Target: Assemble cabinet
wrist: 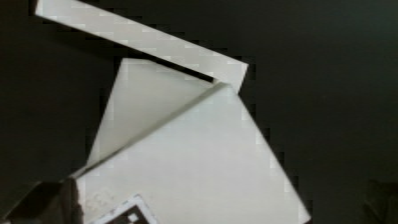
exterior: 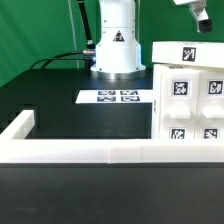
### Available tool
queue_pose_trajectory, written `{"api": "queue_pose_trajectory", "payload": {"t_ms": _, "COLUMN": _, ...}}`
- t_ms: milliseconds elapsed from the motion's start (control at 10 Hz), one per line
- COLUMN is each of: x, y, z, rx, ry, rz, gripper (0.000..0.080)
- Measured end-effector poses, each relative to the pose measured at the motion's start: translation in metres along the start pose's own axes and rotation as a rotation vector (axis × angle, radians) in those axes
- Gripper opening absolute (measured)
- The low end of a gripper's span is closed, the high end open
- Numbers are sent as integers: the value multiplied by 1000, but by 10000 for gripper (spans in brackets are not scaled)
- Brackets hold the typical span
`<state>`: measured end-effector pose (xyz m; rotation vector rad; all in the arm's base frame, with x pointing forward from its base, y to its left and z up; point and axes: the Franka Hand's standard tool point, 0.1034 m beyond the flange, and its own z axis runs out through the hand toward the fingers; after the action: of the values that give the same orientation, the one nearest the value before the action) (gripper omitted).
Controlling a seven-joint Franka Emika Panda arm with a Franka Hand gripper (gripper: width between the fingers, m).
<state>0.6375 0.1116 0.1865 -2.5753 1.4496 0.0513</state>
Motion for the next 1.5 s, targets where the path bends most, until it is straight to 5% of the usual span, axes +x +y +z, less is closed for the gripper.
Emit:
{"api": "queue_pose_trajectory", "payload": {"t_ms": 200, "x": 0, "y": -5, "z": 0, "rx": -22, "ry": -24, "rz": -242, "gripper": 797}}
{"api": "queue_pose_trajectory", "payload": {"t_ms": 700, "x": 2, "y": -4, "z": 1, "rx": -24, "ry": -15, "rz": -634, "gripper": 797}}
{"api": "queue_pose_trajectory", "payload": {"t_ms": 1300, "x": 1, "y": -3, "z": 4, "rx": -116, "ry": 19, "rz": -1503, "gripper": 797}}
{"api": "queue_pose_trajectory", "payload": {"t_ms": 1500, "x": 3, "y": -2, "z": 4, "rx": -124, "ry": 11, "rz": -1641, "gripper": 797}}
